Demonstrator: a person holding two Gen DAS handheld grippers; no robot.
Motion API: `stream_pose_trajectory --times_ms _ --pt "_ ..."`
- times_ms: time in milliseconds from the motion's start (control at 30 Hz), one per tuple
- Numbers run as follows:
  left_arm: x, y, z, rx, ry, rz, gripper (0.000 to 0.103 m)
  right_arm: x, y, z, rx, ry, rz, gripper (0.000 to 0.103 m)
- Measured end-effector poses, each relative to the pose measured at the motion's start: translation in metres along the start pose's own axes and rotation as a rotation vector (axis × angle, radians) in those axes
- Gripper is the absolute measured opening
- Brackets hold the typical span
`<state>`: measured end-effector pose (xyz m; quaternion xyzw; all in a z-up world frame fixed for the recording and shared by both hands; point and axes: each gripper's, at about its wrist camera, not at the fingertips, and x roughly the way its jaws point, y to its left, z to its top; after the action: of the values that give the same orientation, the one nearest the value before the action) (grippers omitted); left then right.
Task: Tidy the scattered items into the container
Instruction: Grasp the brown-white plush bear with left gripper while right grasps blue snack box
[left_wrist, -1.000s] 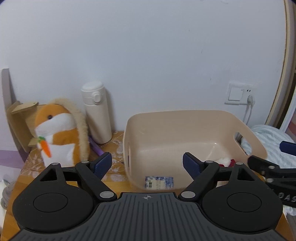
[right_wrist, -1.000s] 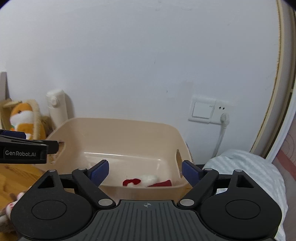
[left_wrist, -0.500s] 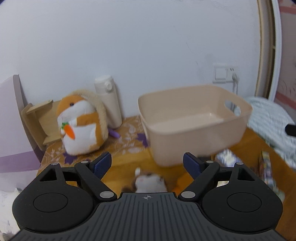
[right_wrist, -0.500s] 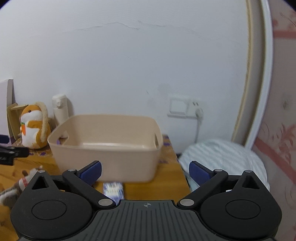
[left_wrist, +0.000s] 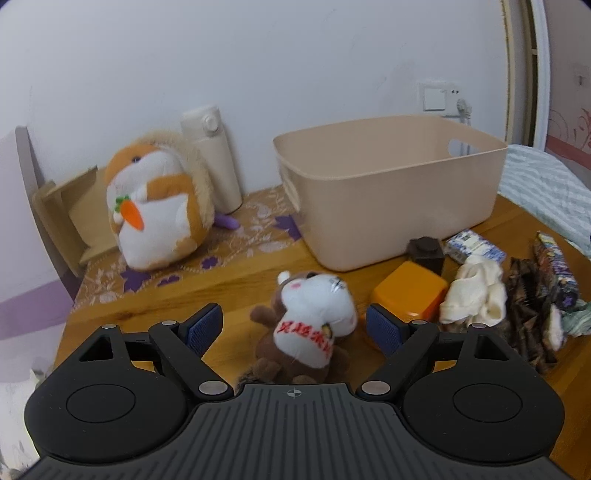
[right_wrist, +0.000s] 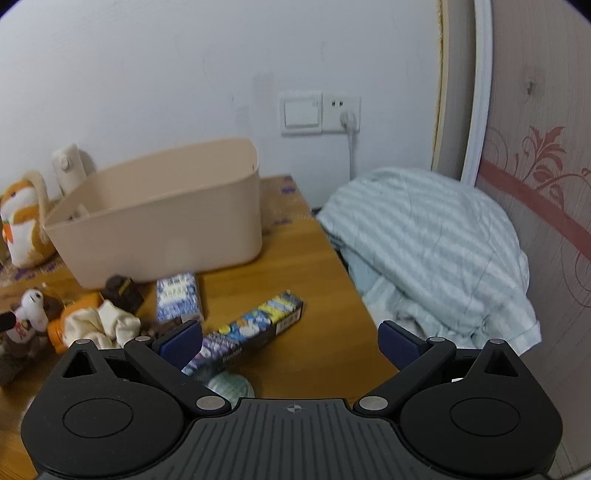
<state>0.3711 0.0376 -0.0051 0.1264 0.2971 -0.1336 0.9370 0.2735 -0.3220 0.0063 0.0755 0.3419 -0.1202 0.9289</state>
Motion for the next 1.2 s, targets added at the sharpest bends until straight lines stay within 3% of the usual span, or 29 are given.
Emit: stream_pose_trajectory --times_ms 200,400,600,933,1033,1100,1133,1200 --pt "0.019 0.016 -0.01 -0.022 0.03 -0.003 0.086 0.022 0.007 -0.004 0.025 0.044 0.007 0.102" --pt "0.033 0.027 -0.016 -0.052 0.046 -0.093 0.086 0.044 0.003 -0.003 0.089 0.088 -0.031 0.1" --pt "0.048 0.02 -0.017 -0.002 0.056 -0.125 0.086 0.063 -0.007 0.001 0.201 0.143 0.002 0.098" --pt "0.067 0.011 -0.019 0.016 0.074 -0.159 0.086 0.078 0.009 0.004 0.199 0.185 0.035 0.095" --pt "0.069 0.011 -0.018 0.014 0.075 -0.157 0.085 0.083 0.013 0.005 0.193 0.201 0.044 0.09" --pt "0.07 0.011 -0.018 0.013 0.086 -0.162 0.077 0.086 0.016 0.004 0.188 0.214 0.046 0.079" --pt "0.071 0.011 -0.018 0.011 0.093 -0.173 0.071 0.087 0.017 0.003 0.182 0.216 0.046 0.079" --pt "0.072 0.009 -0.018 0.015 0.101 -0.179 0.069 0.085 0.019 0.003 0.16 0.211 0.041 0.069"
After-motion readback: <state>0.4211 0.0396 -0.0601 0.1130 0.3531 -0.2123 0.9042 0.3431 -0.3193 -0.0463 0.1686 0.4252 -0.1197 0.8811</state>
